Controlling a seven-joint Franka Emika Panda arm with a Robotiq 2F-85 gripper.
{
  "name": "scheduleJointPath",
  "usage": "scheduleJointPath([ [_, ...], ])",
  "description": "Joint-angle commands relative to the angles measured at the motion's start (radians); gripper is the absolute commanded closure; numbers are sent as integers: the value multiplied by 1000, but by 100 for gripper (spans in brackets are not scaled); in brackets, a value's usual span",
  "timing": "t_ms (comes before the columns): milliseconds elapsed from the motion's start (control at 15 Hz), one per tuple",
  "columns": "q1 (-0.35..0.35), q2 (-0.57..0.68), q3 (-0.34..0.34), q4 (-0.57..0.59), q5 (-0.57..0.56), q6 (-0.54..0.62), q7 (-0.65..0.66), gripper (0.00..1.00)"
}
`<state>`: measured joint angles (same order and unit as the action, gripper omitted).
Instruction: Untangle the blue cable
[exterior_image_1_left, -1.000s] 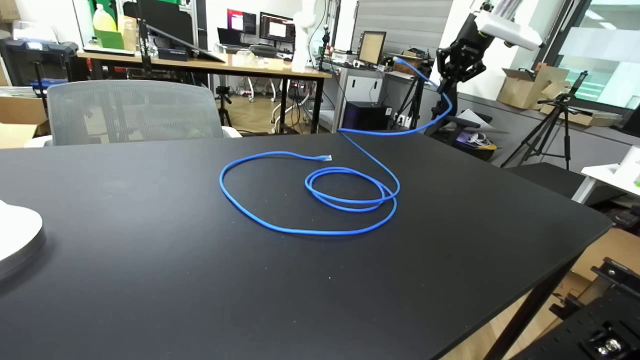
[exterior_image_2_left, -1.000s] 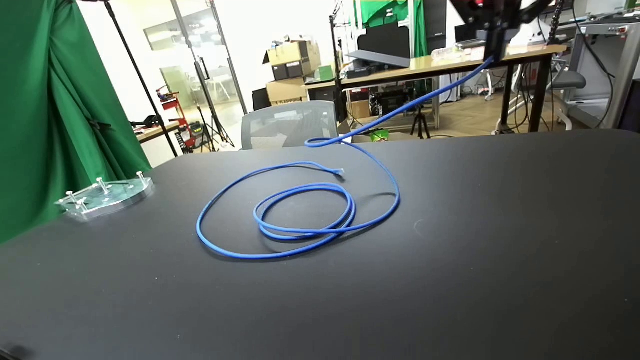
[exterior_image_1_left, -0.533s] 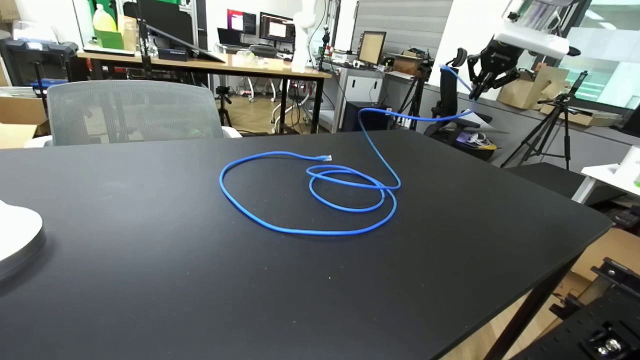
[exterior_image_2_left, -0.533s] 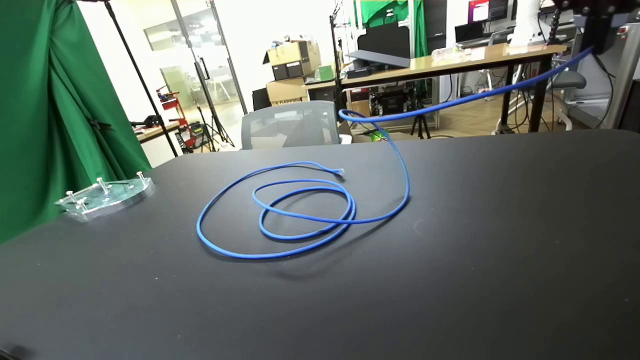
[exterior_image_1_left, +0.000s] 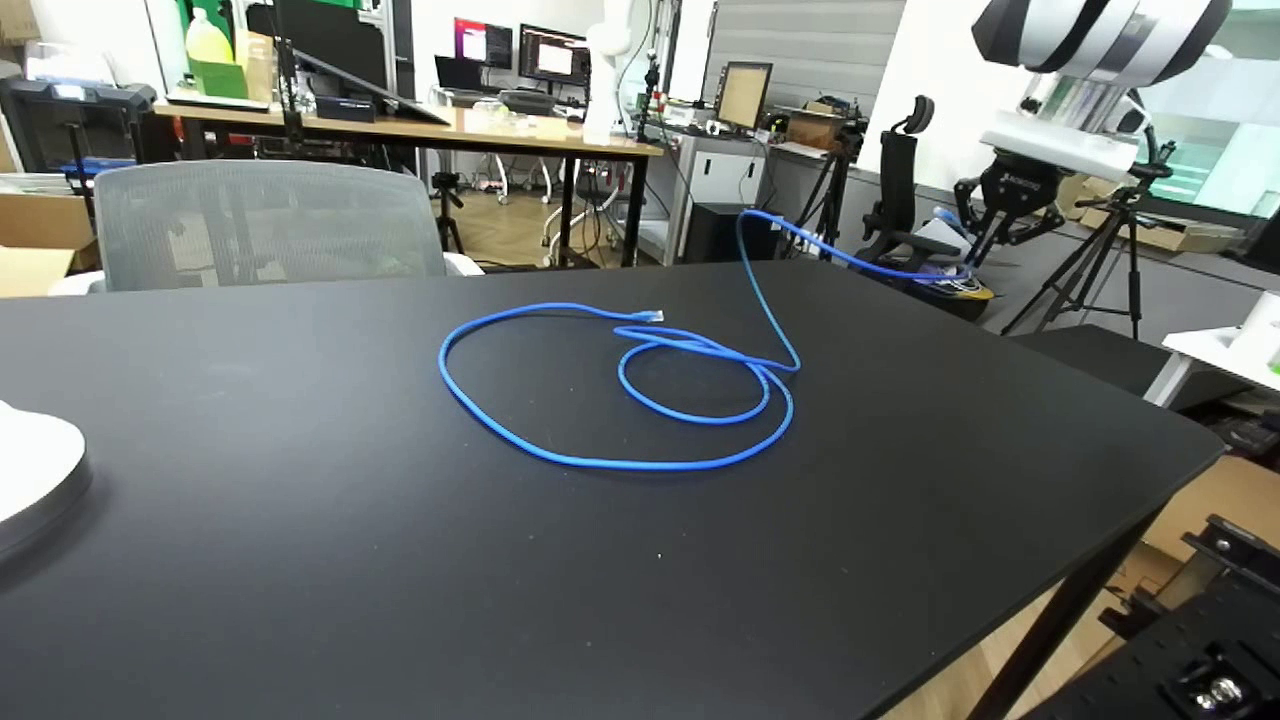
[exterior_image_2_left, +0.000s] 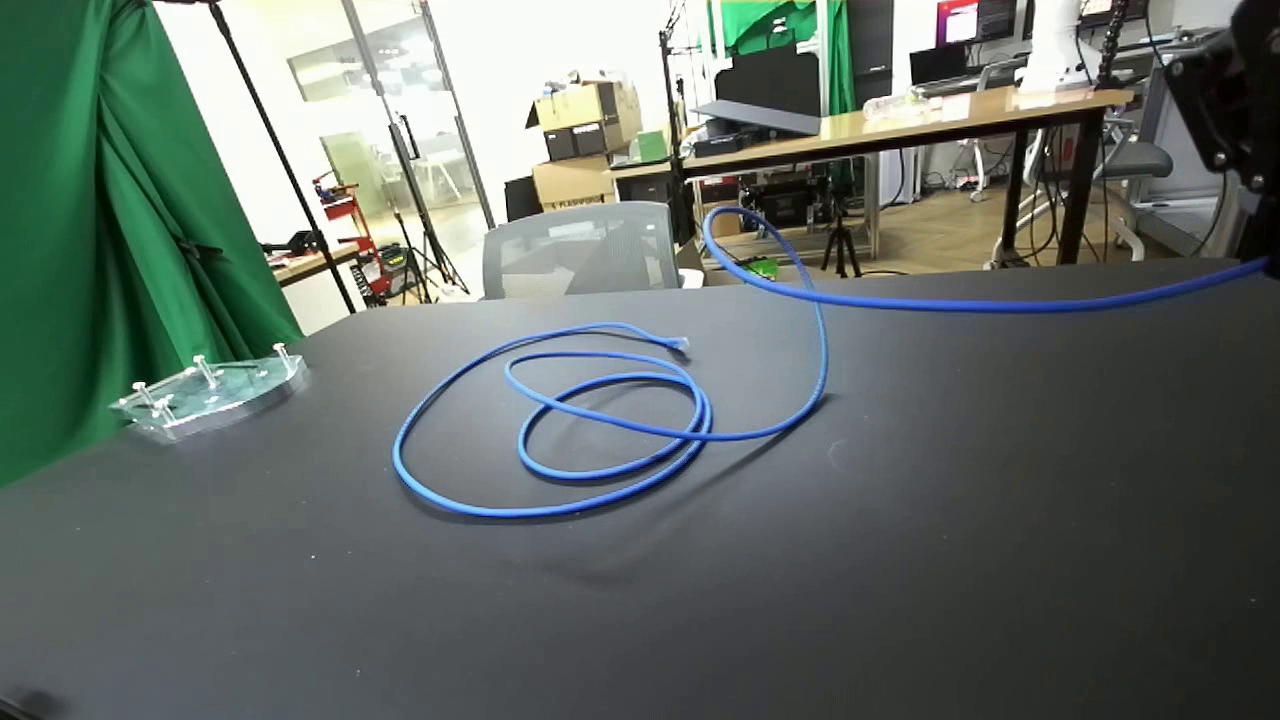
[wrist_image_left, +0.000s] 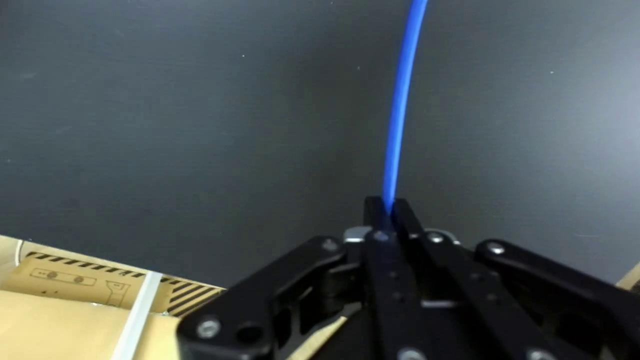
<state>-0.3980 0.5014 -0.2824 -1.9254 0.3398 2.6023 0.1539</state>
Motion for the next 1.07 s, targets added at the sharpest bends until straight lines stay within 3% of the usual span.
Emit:
scheduleJointPath([
  [0,-12,66,-22,52,2,-24,113,98],
  [867,-56,226,-31,173,19,-124,214,98],
  [933,-59,234,-31,183,19,-137,216,68],
  [1000,-62,240,-30,191,19,-147,218,67],
])
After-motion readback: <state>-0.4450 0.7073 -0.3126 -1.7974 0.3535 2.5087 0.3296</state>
